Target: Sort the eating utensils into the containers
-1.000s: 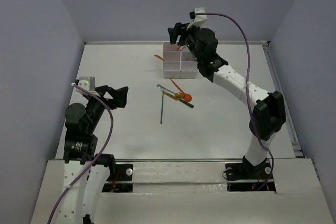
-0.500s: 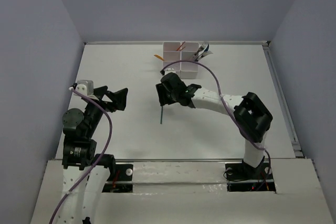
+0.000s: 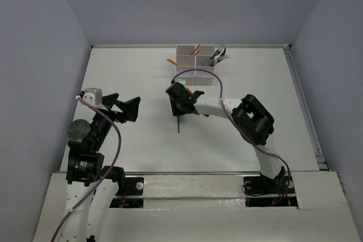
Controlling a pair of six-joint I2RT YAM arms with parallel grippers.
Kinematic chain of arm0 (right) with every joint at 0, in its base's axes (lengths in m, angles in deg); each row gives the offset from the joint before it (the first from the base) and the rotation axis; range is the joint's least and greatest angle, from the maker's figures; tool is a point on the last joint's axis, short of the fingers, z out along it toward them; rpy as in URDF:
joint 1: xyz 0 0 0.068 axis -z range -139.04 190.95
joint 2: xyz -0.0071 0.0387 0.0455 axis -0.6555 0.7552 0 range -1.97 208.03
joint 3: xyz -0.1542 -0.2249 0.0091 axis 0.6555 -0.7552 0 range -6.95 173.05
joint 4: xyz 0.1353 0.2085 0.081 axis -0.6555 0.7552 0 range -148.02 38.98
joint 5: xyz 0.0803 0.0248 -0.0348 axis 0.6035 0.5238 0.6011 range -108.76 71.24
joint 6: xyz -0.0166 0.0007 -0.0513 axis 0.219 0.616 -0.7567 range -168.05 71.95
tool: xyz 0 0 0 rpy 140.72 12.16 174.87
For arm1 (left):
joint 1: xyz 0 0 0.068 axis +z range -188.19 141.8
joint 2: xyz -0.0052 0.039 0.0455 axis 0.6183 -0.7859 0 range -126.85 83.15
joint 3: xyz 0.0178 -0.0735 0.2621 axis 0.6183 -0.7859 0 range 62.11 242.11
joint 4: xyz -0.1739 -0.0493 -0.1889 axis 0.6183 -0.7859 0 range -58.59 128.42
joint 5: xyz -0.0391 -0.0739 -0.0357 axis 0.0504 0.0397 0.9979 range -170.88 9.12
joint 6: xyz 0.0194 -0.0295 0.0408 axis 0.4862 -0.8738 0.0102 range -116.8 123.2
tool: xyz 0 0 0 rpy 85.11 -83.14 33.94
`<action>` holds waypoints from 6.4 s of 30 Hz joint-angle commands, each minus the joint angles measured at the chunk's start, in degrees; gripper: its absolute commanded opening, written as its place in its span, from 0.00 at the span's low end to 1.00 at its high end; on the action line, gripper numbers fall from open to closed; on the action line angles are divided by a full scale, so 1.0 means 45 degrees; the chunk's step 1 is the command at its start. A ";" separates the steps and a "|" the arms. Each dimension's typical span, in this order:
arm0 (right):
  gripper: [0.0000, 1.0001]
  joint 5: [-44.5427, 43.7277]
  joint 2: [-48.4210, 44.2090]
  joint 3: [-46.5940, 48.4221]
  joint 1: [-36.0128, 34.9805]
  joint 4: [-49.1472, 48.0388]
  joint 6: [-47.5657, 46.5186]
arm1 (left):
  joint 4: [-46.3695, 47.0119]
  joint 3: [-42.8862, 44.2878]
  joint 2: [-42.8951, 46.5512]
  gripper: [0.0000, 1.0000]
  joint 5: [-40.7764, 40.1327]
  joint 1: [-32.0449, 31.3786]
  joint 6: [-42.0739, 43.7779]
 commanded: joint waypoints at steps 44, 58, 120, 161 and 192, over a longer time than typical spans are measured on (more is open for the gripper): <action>0.00 0.0516 0.2554 0.6526 0.4124 -1.1738 -0.6151 | 0.0601 -0.0049 -0.0751 0.99 0.0172 -0.0079 0.0072; 0.00 0.1199 0.5154 0.8971 0.4612 -1.2382 -0.7146 | 0.0660 -0.0048 -0.1064 0.99 0.0251 0.0272 0.0072; 0.39 0.4657 -0.2737 -0.1967 0.3266 0.1387 -0.5955 | 0.0582 -0.0146 -0.0361 0.99 0.0407 0.0624 -0.0026; 0.00 0.4405 -0.4846 -0.0504 0.1446 -0.1402 -0.4803 | 0.0621 -0.0126 -0.0439 0.99 0.0446 0.0507 -0.0045; 0.00 0.2040 0.2048 0.3210 0.4104 -1.3671 -0.5409 | 0.0582 -0.0009 -0.0732 0.99 0.0348 0.0038 0.0091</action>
